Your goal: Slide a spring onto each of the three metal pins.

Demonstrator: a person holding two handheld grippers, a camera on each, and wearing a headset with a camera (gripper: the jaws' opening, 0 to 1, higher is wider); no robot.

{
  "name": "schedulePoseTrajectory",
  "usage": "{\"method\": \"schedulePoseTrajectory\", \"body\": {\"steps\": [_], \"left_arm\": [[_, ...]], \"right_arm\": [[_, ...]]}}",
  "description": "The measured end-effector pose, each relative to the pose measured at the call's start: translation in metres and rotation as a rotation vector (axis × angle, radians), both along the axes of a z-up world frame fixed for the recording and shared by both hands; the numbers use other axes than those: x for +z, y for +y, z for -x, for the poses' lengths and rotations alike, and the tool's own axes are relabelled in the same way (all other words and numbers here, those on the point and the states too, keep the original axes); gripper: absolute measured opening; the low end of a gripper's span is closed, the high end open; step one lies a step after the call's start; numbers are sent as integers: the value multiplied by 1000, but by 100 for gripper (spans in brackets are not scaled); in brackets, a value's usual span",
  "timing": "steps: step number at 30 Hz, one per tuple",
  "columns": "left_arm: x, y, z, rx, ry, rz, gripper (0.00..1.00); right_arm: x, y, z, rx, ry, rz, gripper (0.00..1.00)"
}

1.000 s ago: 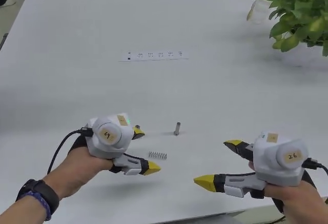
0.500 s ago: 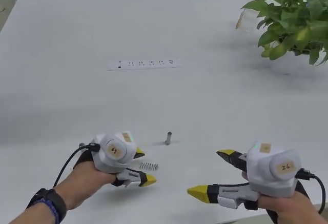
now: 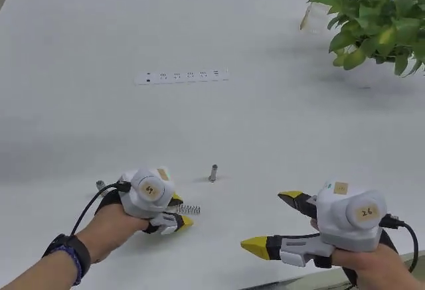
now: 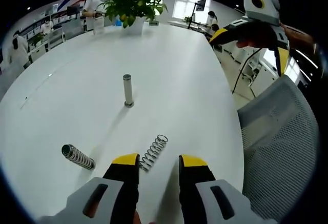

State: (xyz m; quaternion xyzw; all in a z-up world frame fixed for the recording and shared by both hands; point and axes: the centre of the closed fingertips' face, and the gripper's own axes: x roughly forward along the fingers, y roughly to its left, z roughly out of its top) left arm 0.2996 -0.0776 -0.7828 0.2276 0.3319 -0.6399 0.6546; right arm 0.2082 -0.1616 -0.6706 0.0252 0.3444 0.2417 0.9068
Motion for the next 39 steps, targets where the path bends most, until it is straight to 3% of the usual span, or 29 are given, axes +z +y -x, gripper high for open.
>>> {"method": "schedulePoseTrajectory", "body": {"steps": [2,9,17,23,28,39], "left_arm": [[-5,3,-2,-16,-38,-33,16],[-7,2,-4,23,-33,-23,3],[-5,6,-2,40,-17,-26,3],[4,17,6,52,6,3,2],[12,26,11,54,6,20,2],[25,58,15,57,-30,21,2]], "right_arm": [[0,-1,0,-2,1,0,79],[0,-2,0,-3,0,0,79],[-1,-2,1,7,3,7,78],[-1,0,1,10,2,1,77],[-3,7,3,27,9,-18,74],[-9,33,5,93,28,-49,73]]}}
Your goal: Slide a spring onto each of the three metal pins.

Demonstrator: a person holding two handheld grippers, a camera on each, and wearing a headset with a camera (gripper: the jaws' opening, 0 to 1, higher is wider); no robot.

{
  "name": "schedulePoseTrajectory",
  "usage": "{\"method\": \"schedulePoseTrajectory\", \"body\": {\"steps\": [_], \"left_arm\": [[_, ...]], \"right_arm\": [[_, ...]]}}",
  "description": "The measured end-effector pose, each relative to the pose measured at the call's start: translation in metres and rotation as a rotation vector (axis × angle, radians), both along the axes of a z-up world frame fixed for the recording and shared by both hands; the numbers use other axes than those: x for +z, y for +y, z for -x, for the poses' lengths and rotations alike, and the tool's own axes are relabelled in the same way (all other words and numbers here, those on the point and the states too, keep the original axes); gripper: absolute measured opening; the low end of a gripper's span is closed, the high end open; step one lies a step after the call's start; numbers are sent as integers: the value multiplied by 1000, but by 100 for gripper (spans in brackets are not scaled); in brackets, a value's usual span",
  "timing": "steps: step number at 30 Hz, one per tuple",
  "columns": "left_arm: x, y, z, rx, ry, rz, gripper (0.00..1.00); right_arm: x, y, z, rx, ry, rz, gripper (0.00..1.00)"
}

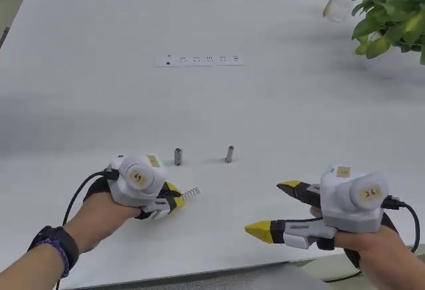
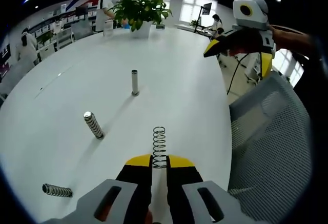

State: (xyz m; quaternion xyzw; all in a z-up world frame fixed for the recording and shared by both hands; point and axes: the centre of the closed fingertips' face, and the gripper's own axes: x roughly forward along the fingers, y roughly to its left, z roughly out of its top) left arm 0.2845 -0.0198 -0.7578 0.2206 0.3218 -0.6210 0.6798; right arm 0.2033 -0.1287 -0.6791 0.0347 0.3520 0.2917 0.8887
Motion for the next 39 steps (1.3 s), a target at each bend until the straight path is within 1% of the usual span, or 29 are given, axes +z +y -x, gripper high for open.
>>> {"method": "schedulePoseTrajectory", "body": {"steps": [1,3,7,10,16,23,28,29,35,37,39], "left_arm": [[0,3,0,-4,-10,-5,2],[2,7,0,-1,-12,-5,2],[11,17,0,15,-19,6,2],[17,23,2,9,-35,7,2],[30,29,6,13,-47,27,2],[43,28,12,3,-58,43,2],[51,26,15,-5,-74,53,2],[54,25,16,-8,-79,54,2],[65,22,19,-17,-86,80,2],[68,21,22,-27,-97,82,2],[72,19,23,-34,-101,89,2]], "right_arm": [[0,2,0,6,1,-3,73],[0,5,-1,16,1,-9,73],[1,9,-3,32,-1,-13,73],[1,12,-5,47,-4,-11,72],[4,18,-10,76,-13,-10,71],[6,26,-15,114,-18,-11,71],[9,34,-19,144,-25,-17,69],[9,36,-20,154,-26,-19,68],[13,45,-25,204,-35,-19,66],[13,48,-26,221,-38,-20,64],[13,51,-27,238,-38,-18,63]]}}
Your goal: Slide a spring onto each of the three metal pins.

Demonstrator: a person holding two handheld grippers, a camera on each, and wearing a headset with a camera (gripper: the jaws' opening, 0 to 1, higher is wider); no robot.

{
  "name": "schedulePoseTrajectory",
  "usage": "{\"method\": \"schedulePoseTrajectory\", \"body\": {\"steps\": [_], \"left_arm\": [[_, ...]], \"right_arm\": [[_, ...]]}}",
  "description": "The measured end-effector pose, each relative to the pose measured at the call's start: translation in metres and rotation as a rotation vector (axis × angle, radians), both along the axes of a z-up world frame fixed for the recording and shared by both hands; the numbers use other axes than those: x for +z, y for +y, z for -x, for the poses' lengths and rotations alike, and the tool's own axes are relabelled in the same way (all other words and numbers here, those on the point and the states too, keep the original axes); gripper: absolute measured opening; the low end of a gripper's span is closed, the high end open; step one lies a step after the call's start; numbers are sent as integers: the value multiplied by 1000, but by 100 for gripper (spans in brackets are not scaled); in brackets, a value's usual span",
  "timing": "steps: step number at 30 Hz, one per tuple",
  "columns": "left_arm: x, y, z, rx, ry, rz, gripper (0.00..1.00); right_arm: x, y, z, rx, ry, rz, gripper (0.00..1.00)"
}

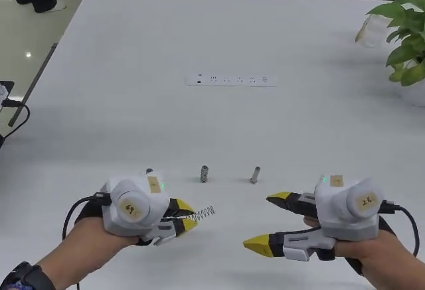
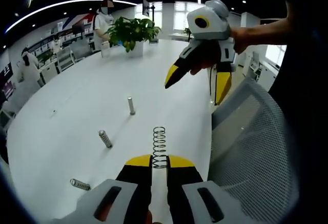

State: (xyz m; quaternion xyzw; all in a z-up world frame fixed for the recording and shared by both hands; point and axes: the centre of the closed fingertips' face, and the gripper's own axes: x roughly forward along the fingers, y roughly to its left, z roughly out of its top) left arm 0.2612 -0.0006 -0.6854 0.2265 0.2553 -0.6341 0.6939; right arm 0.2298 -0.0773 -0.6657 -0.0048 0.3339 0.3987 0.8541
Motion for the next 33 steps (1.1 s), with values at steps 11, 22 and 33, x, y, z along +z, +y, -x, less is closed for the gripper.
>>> {"method": "schedulePoseTrajectory", "body": {"steps": [11,22,33], "left_arm": [[17,-2,6,-30,-28,18,2],[31,-14,16,-78,-54,39,2],[36,-21,23,-119,-68,45,2]], "right_arm": [[7,21,-5,69,-27,-24,54],[10,44,-5,152,-34,-53,40],[14,52,-3,200,-38,-86,28]]}}
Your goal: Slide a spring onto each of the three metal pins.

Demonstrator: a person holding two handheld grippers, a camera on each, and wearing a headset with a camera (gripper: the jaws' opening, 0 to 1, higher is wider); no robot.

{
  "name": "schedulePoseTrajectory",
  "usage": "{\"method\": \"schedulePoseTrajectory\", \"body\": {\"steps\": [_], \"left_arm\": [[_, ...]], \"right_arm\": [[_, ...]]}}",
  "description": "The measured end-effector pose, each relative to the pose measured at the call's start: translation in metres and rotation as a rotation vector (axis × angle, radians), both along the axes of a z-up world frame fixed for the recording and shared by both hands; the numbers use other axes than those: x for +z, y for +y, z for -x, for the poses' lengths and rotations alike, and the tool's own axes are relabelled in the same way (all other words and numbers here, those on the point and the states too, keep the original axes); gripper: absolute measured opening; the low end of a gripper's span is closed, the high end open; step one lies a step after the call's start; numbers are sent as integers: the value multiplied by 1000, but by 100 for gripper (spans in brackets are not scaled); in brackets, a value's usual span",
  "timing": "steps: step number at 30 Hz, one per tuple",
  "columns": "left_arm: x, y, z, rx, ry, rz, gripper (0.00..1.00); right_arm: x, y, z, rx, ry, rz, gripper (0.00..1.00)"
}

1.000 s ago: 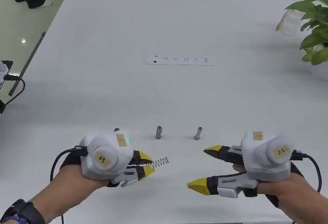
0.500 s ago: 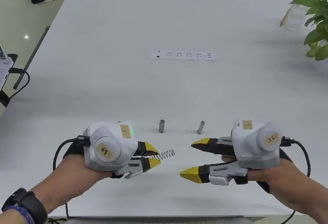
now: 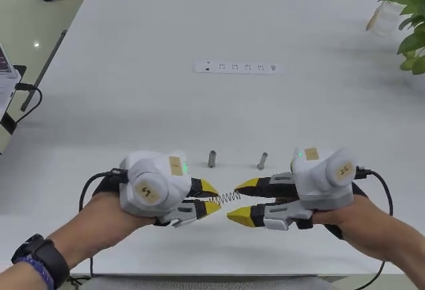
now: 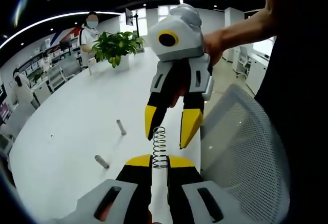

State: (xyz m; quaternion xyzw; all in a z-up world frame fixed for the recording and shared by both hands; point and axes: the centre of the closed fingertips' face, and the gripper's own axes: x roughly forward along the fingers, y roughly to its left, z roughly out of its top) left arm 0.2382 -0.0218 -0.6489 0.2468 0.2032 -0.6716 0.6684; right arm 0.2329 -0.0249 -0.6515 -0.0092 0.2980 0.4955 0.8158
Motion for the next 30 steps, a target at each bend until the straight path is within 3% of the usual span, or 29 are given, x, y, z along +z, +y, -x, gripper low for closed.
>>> {"method": "schedulePoseTrajectory", "body": {"steps": [12,23,28,30], "left_arm": [[-5,-3,5,-39,-19,-25,2],[-10,-8,10,-71,-36,-44,2],[-12,-13,9,-77,-47,-50,2],[-13,-16,8,-73,-45,-46,2]], "right_arm": [[5,-3,0,-20,14,-46,11],[4,-5,5,-14,36,-40,10],[11,-2,5,-1,33,-37,9],[12,-2,2,6,20,-8,9]]}}
